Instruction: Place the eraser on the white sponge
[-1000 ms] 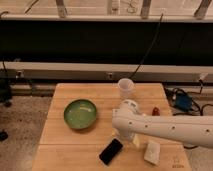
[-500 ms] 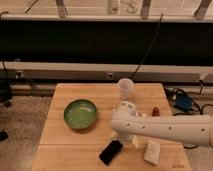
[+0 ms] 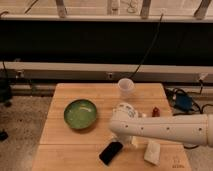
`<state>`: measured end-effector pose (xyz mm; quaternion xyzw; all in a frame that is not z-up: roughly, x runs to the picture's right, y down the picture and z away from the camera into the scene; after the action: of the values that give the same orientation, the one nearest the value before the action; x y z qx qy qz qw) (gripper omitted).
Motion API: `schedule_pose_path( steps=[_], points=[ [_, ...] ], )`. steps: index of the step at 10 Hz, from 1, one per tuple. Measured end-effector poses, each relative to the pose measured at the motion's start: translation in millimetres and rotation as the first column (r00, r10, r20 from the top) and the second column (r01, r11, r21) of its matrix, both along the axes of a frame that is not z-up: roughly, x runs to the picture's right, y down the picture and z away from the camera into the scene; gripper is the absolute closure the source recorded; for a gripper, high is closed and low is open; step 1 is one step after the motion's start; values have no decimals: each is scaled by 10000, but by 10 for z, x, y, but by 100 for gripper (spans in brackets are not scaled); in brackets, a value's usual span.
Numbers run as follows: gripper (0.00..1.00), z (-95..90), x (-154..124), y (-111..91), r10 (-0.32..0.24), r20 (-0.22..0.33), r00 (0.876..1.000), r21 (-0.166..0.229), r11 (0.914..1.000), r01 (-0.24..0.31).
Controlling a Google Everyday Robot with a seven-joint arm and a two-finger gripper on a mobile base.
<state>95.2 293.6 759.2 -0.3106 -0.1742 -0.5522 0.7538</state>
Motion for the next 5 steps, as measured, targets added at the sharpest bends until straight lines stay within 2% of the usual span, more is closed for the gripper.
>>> schedule_pose_path(
  steps=[5],
  points=[
    [20,-7,-158,124,510,611,9968,-172,9986,-500]
  ],
)
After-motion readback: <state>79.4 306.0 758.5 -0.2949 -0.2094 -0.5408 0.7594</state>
